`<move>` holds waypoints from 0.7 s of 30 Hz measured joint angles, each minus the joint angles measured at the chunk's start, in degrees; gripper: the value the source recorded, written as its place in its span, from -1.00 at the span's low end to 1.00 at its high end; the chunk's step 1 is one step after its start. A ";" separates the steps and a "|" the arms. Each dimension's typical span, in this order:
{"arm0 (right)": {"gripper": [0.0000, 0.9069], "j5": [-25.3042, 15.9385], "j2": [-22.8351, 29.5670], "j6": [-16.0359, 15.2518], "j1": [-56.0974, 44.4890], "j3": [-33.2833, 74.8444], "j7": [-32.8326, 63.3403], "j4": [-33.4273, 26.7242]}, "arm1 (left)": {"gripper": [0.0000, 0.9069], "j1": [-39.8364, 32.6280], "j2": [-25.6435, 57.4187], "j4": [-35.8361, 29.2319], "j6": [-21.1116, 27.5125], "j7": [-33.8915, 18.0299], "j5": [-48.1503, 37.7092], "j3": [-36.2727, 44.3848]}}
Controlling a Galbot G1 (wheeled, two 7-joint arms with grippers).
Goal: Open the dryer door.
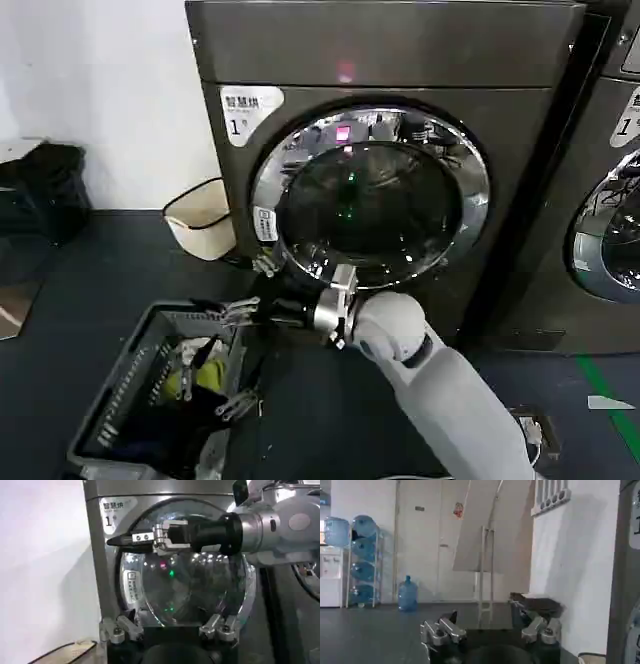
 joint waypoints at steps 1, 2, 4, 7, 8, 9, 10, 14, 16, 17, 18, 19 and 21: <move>1.00 -0.10 0.12 -0.32 -0.07 0.19 -0.19 -0.09 | 1.00 0.02 -0.02 0.00 0.07 0.14 0.01 0.10; 1.00 -0.30 0.20 -0.58 -0.13 0.35 -0.42 -0.16 | 1.00 0.06 -0.04 -0.05 0.25 0.35 0.01 0.21; 1.00 -1.84 0.33 -0.93 -0.26 0.90 -2.16 -0.56 | 1.00 0.06 -0.06 -0.16 0.58 1.27 0.02 0.30; 1.00 -2.78 0.31 -0.93 -0.49 2.04 -3.94 -1.26 | 1.00 -0.27 0.17 0.24 0.16 2.43 0.10 0.31; 1.00 -2.80 0.26 -0.95 -0.61 2.49 -4.46 -1.51 | 1.00 -0.34 0.20 0.40 0.12 2.43 0.10 0.29; 1.00 -2.81 0.18 -0.96 -0.75 2.94 -5.13 -1.76 | 1.00 -0.39 0.19 0.53 0.10 2.43 0.09 0.32; 1.00 -3.03 0.04 -0.96 -0.91 3.42 -5.75 -2.00 | 1.00 -0.41 0.17 0.58 0.07 2.44 0.10 0.36; 1.00 -5.54 -0.50 -0.97 -1.97 5.97 -8.80 -3.18 | 1.00 -0.33 0.18 0.56 0.11 2.36 -0.09 0.39; 1.00 -6.78 -0.53 -0.98 -2.58 7.53 -10.25 -3.76 | 1.00 -0.40 0.27 0.58 0.29 2.23 -0.10 0.30; 1.00 -7.15 -0.53 -0.98 -2.89 8.32 -10.86 -4.05 | 1.00 -0.62 0.29 0.70 0.43 2.18 -0.09 0.19; 1.00 -7.39 -0.54 -0.96 -3.14 9.00 -11.44 -4.24 | 1.00 -0.75 0.29 0.84 0.48 2.15 -0.05 0.13; 1.00 -7.56 -0.63 -0.85 -3.47 9.81 -11.90 -4.43 | 1.00 -0.89 0.27 1.01 0.54 2.06 -0.02 0.09; 1.00 -7.89 -1.00 -0.62 -4.14 11.49 -12.15 -4.49 | 1.00 -1.10 0.23 1.09 0.66 1.99 -0.03 0.06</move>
